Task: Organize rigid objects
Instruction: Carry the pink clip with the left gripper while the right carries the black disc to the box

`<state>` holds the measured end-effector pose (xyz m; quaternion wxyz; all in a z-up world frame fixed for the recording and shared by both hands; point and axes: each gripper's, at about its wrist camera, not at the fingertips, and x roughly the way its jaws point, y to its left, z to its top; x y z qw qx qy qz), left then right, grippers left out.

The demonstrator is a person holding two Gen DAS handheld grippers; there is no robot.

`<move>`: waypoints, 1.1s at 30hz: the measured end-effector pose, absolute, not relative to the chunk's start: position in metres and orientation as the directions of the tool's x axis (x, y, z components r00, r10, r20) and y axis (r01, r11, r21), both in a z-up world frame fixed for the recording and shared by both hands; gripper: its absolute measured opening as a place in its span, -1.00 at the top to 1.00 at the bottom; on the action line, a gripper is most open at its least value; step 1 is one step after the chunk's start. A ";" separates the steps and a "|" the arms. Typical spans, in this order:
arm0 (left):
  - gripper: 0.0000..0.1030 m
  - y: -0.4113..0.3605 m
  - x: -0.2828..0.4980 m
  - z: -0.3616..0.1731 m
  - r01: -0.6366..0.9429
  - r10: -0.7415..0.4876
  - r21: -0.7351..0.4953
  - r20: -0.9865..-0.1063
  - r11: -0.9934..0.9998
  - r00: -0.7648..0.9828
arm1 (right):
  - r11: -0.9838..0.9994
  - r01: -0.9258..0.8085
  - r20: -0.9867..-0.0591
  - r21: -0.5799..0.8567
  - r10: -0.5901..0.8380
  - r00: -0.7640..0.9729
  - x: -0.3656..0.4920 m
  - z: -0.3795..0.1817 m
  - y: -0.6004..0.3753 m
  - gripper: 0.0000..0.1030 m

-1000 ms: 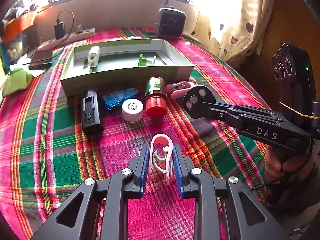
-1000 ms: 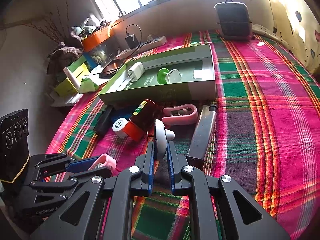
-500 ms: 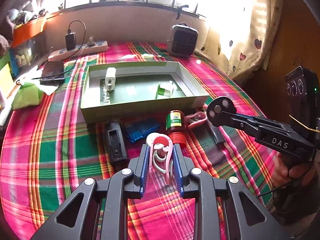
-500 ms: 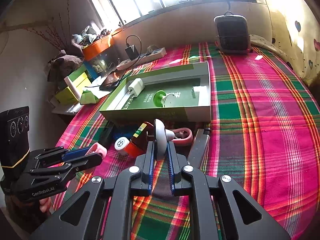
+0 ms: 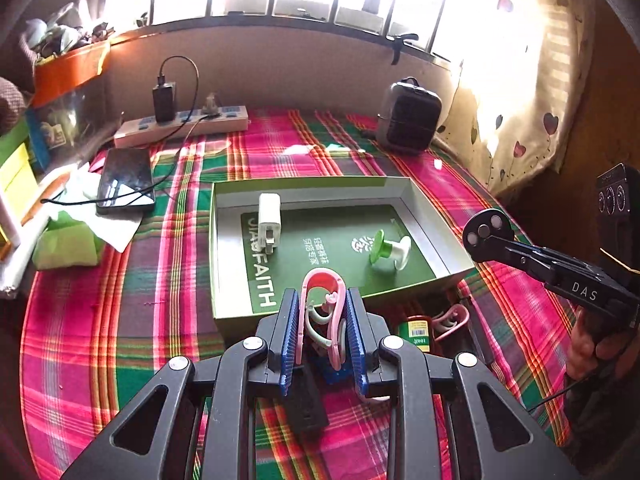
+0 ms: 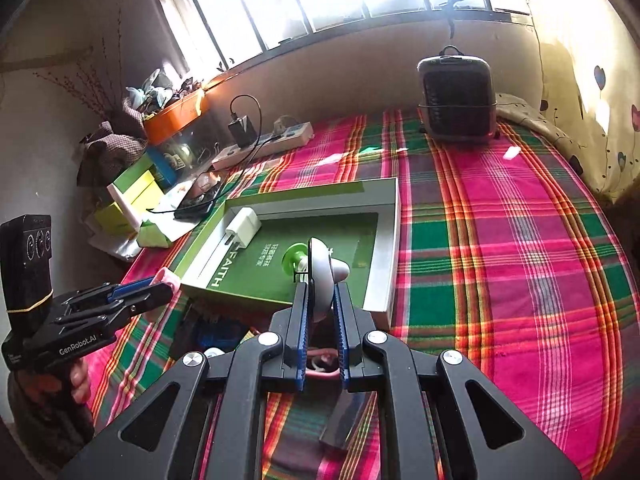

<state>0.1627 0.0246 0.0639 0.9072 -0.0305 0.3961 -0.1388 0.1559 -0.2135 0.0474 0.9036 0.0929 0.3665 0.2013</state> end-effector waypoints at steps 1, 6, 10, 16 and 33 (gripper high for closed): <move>0.56 0.025 0.167 0.063 0.224 -0.274 -0.166 -0.712 0.960 0.647 | 0.903 -0.294 -0.626 0.314 0.430 0.651 0.160 0.048 -0.214 0.75; 0.56 0.028 0.186 0.059 0.196 -0.249 -0.158 -0.717 0.968 0.651 | 0.909 -0.287 -0.636 0.302 0.417 0.650 0.183 0.048 -0.213 0.75; 0.56 0.031 0.201 0.054 0.176 -0.233 -0.155 -0.732 0.972 0.640 | 0.912 -0.281 -0.653 0.299 0.411 0.637 0.202 0.042 -0.210 0.75; 0.56 0.030 0.218 0.042 0.151 -0.200 -0.135 -0.755 0.979 0.625 | 0.909 -0.268 -0.677 0.319 0.416 0.607 0.229 0.030 -0.209 0.75; 0.57 0.030 0.241 0.023 0.123 -0.155 -0.101 -0.782 0.987 0.604 | 0.903 -0.272 -0.710 0.332 0.429 0.558 0.265 0.007 -0.196 0.75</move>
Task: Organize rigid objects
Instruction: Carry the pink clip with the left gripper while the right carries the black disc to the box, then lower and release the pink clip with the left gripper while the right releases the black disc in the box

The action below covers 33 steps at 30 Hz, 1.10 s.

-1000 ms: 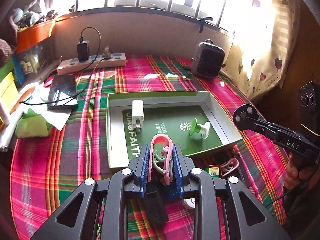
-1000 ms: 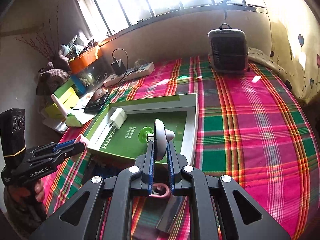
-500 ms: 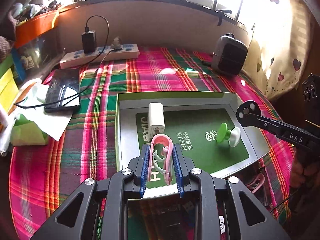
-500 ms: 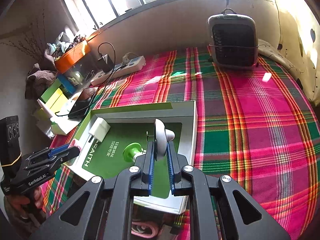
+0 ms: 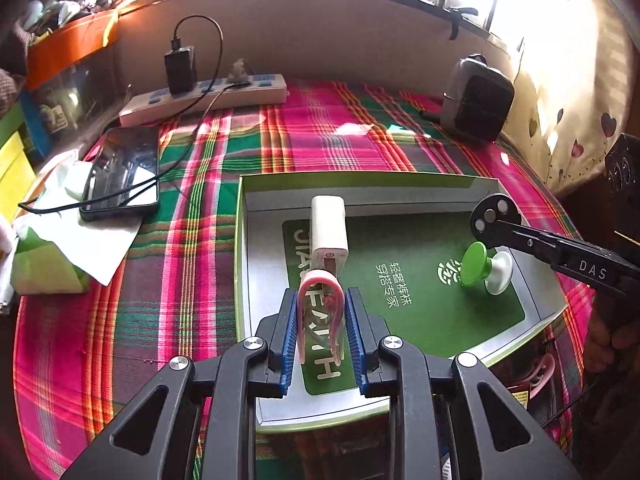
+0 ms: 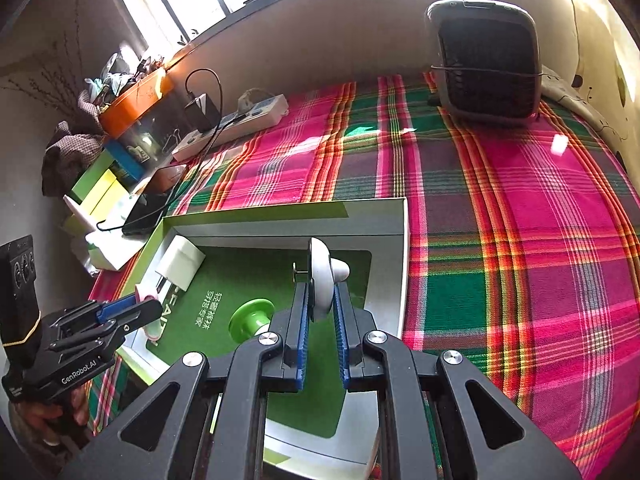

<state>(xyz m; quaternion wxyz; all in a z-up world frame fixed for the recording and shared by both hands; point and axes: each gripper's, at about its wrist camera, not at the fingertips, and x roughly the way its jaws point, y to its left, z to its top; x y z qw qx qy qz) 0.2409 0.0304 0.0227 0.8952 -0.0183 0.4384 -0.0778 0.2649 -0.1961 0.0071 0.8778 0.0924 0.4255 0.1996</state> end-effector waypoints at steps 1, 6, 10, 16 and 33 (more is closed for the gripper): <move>0.57 0.031 0.241 0.023 0.122 -0.154 -0.101 -0.782 0.987 0.604 | 0.904 -0.273 -0.711 0.328 0.427 0.559 0.266 0.007 -0.195 0.75; 0.57 0.032 0.242 0.024 0.110 -0.141 -0.092 -0.778 0.990 0.612 | 0.910 -0.277 -0.716 0.309 0.415 0.562 0.270 0.007 -0.192 0.75; 0.57 0.031 0.243 0.023 0.112 -0.137 -0.086 -0.780 0.990 0.611 | 0.910 -0.278 -0.716 0.306 0.413 0.562 0.274 0.007 -0.190 0.75; 0.57 0.033 0.242 0.025 0.103 -0.135 -0.091 -0.778 0.991 0.614 | 0.916 -0.286 -0.723 0.281 0.398 0.565 0.277 0.006 -0.186 0.75; 0.56 0.032 0.243 0.024 0.106 -0.136 -0.089 -0.781 0.990 0.610 | 0.926 -0.277 -0.713 0.257 0.376 0.592 0.276 0.006 -0.185 0.75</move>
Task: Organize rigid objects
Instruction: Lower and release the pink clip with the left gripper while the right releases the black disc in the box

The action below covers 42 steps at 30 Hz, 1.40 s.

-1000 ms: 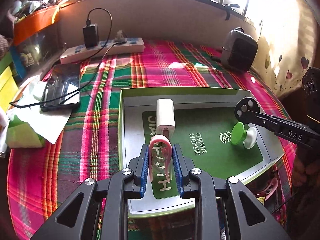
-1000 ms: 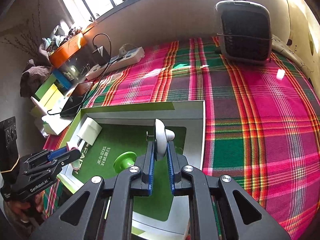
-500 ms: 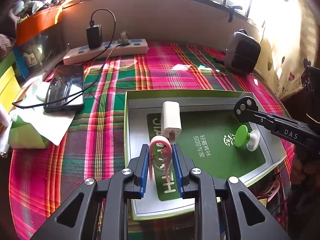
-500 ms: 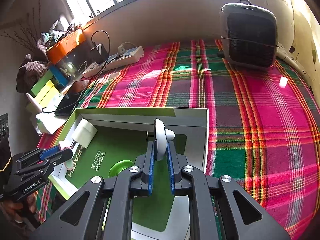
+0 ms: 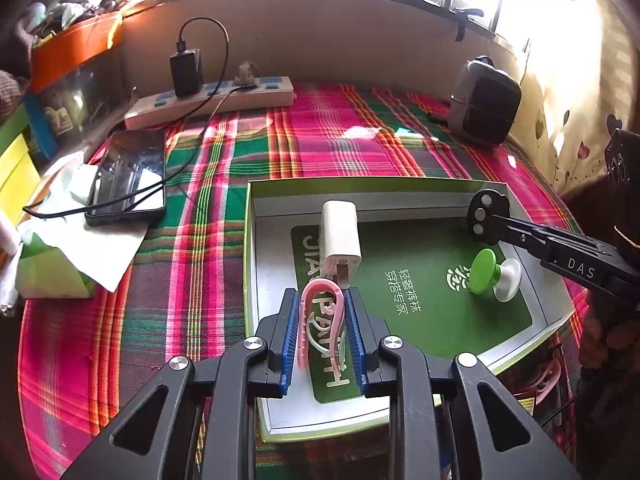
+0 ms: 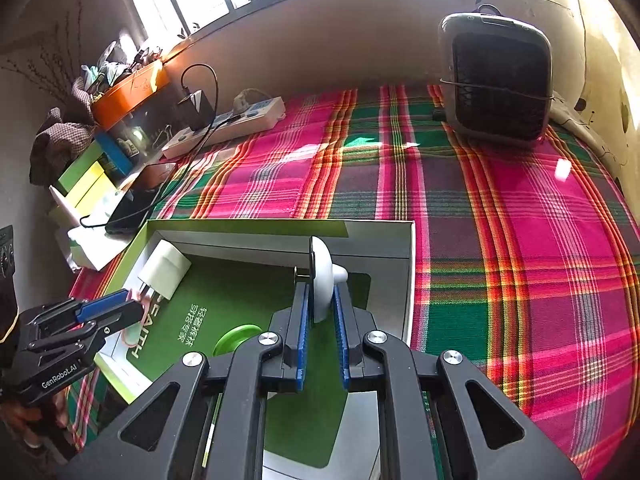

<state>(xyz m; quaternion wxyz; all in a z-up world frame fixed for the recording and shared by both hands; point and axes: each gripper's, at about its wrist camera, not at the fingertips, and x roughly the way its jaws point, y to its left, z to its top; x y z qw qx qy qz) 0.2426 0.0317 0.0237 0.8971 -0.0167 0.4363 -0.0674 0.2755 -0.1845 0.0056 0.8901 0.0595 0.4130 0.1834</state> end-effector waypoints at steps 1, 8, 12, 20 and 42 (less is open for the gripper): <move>0.56 0.032 0.243 0.024 0.106 -0.137 -0.090 -0.780 0.990 0.610 | 0.926 -0.277 -0.713 0.257 0.376 0.592 0.275 0.006 -0.185 0.75; 0.56 0.032 0.243 0.024 0.107 -0.136 -0.089 -0.782 0.990 0.609 | 0.925 -0.278 -0.710 0.259 0.377 0.594 0.276 0.006 -0.185 0.75; 0.54 0.031 0.243 0.023 0.109 -0.143 -0.096 -0.781 0.989 0.607 | 0.921 -0.282 -0.706 0.267 0.387 0.593 0.276 0.006 -0.185 0.75; 0.42 0.032 0.242 0.025 0.109 -0.152 -0.107 -0.778 0.988 0.610 | 0.924 -0.282 -0.704 0.258 0.380 0.601 0.275 0.008 -0.185 0.68; 0.33 0.034 0.230 0.035 0.112 -0.180 -0.141 -0.756 0.984 0.629 | 0.930 -0.282 -0.683 0.235 0.365 0.633 0.264 0.019 -0.182 0.29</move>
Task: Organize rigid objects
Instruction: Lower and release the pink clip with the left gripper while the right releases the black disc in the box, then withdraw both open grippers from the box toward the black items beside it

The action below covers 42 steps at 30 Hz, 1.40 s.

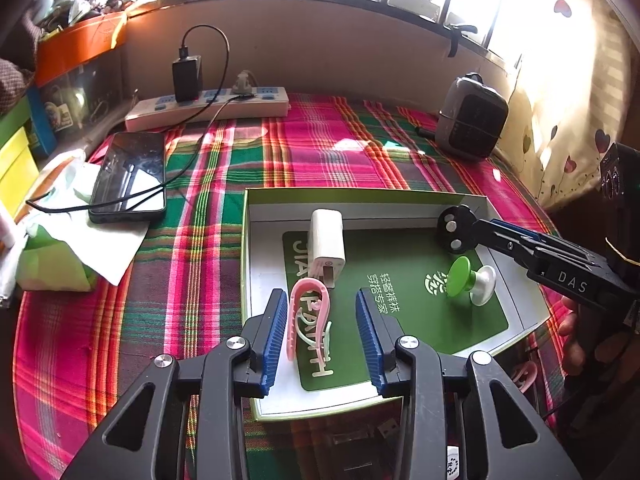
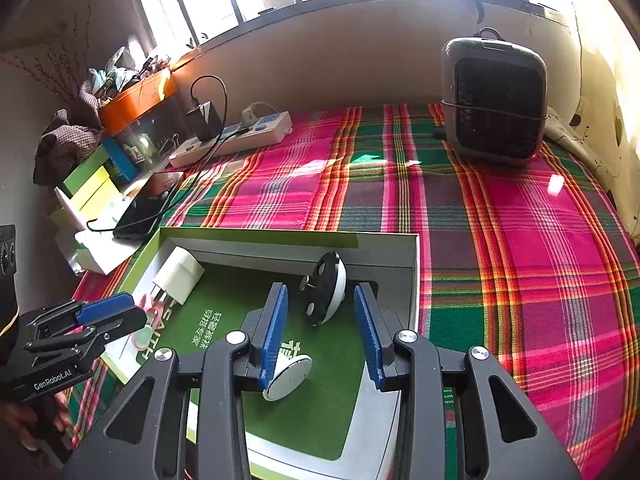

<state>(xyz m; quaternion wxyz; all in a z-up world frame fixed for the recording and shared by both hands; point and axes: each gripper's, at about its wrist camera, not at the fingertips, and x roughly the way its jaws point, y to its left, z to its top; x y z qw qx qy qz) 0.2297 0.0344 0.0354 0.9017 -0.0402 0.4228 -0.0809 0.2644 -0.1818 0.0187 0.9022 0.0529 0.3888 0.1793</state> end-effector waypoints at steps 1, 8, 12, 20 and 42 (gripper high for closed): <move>0.33 0.035 0.228 0.036 0.111 -0.180 -0.142 -0.754 0.984 0.632 | 0.931 -0.281 -0.682 0.233 0.362 0.636 0.263 0.020 -0.181 0.28; 0.32 0.038 0.217 0.044 0.115 -0.192 -0.155 -0.738 0.981 0.647 | 0.935 -0.276 -0.673 0.225 0.354 0.649 0.254 0.026 -0.182 0.10; 0.32 0.040 0.209 0.047 0.120 -0.198 -0.159 -0.731 0.980 0.653 | 0.937 -0.266 -0.668 0.226 0.348 0.658 0.246 0.029 -0.185 0.10; 0.30 0.046 0.193 0.050 0.114 -0.209 -0.179 -0.721 0.977 0.661 | 0.944 -0.245 -0.662 0.221 0.330 0.673 0.227 0.033 -0.191 0.09; 0.25 0.065 0.138 0.038 0.085 -0.240 -0.247 -0.710 0.965 0.662 | 0.967 -0.158 -0.691 0.202 0.254 0.677 0.147 0.018 -0.215 0.09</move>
